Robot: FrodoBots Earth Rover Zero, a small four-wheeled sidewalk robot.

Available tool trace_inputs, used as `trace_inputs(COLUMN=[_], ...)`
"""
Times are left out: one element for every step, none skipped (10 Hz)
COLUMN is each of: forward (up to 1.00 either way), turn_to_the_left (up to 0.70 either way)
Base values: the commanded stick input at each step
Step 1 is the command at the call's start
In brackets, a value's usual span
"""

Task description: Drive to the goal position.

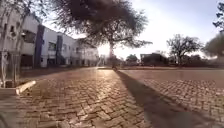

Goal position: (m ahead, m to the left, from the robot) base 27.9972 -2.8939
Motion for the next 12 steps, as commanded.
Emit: trace_inputs(forward=[1.0,1.0,1.0,1.0,1.0,1.0,1.0,1.0,1.0,1.0,1.0,1.0], turn_to_the_left=[0.18,0.04,0.17,0.25,0.14,0.03,0.17,0.04,0.1,0.23,0.1,0.23])
